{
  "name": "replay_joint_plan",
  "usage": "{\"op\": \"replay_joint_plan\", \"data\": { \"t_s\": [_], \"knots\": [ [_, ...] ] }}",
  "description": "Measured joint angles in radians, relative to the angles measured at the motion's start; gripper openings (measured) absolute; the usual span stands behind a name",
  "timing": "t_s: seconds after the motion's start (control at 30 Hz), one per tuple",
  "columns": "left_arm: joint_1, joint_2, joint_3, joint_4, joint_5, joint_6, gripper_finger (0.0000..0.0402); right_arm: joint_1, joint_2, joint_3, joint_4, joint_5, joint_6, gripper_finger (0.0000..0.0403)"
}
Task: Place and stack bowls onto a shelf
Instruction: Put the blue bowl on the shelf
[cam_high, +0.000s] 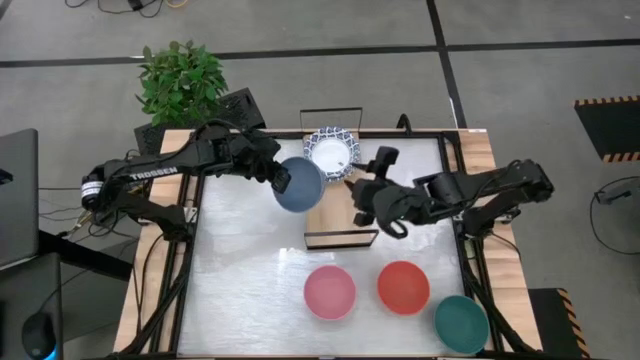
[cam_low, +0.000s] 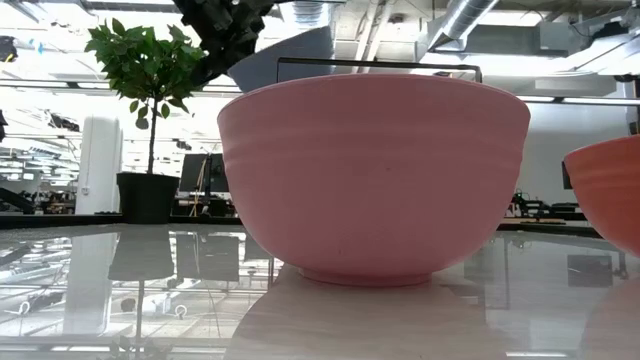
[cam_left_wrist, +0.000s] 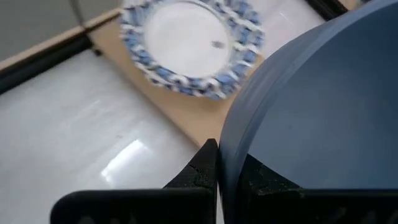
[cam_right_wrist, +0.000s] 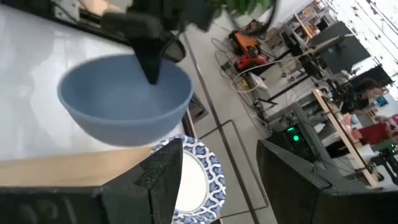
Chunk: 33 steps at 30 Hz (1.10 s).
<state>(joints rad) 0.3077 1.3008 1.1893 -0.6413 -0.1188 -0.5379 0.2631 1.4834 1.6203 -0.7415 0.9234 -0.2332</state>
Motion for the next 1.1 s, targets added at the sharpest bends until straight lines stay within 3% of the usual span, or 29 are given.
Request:
{"op": "replay_joint_plan", "data": {
  "t_s": [0.13,0.37,0.73,1.1],
  "knots": [
    [0.002,0.030,-0.001,-0.012,-0.043,-0.042,0.0000,-0.015,-0.027,0.000,-0.003,-0.002,0.000,0.0230],
    [0.016,0.125,0.000,-0.033,0.127,-0.084,0.0000,-0.030,-0.030,0.000,-0.027,-0.008,0.006,0.0230],
    [0.018,0.259,0.000,0.002,0.172,-0.106,0.0000,-0.031,-0.016,-0.001,-0.162,-0.009,0.127,0.0230],
    [0.018,0.322,0.000,0.062,0.242,-0.130,0.0000,-0.031,-0.016,-0.001,-0.167,-0.009,0.140,0.0230]
  ]
}}
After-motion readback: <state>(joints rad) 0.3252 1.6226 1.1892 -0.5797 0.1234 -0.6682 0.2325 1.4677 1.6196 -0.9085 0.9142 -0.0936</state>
